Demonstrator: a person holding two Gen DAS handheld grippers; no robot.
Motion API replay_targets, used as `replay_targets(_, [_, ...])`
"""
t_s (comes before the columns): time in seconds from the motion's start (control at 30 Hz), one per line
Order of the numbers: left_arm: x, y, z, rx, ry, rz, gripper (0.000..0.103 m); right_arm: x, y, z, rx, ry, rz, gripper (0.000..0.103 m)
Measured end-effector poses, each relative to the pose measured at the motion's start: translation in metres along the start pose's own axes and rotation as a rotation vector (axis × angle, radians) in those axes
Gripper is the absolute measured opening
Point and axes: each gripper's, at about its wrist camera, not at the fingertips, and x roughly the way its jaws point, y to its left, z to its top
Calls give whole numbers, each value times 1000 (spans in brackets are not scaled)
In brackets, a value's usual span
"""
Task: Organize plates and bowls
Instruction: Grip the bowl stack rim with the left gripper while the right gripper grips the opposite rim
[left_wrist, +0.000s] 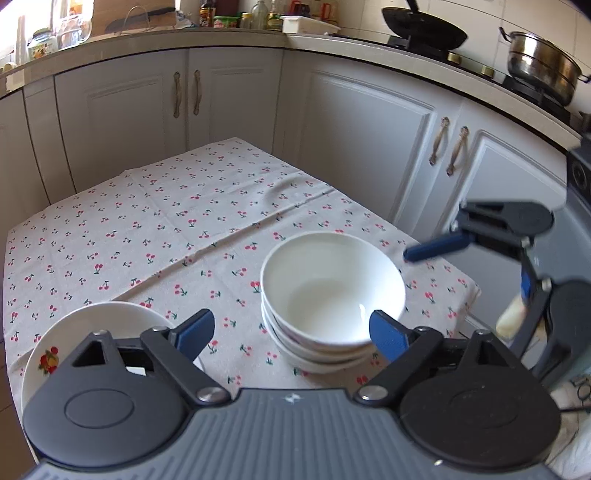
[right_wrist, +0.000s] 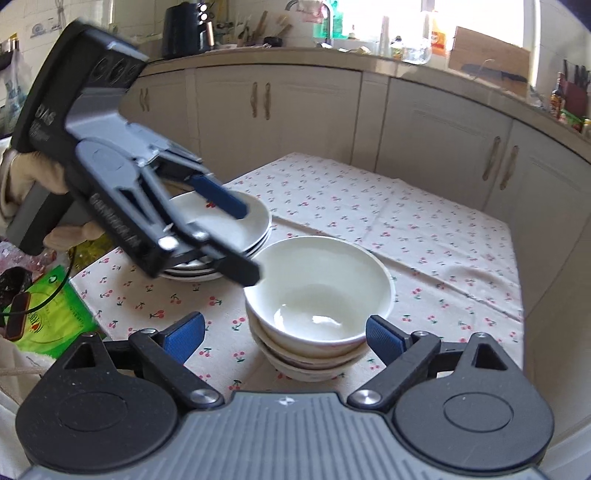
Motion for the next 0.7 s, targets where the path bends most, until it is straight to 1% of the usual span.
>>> replay_targets(0.1, [-1,-5,-9,31,9,-10,93,-7,-3,-5,8,-8,-30,102])
replay_targets(0.23, [9,-13,-21,75,55,-22,94,-3,-13,-14,35,28,-55,103])
replay_targets(0.4, [32,-18,-30,99,125,-33,94,13,-24,-25,65,93,-71,103])
replay_targets(0.53, [47,-21,-34,117,163,-41,94,30,-29,-34,67,140,-86,103])
replay_targets(0.7, [67,-23,-36,125,210,-48,94,52,-33,-43,53,196,-81,103])
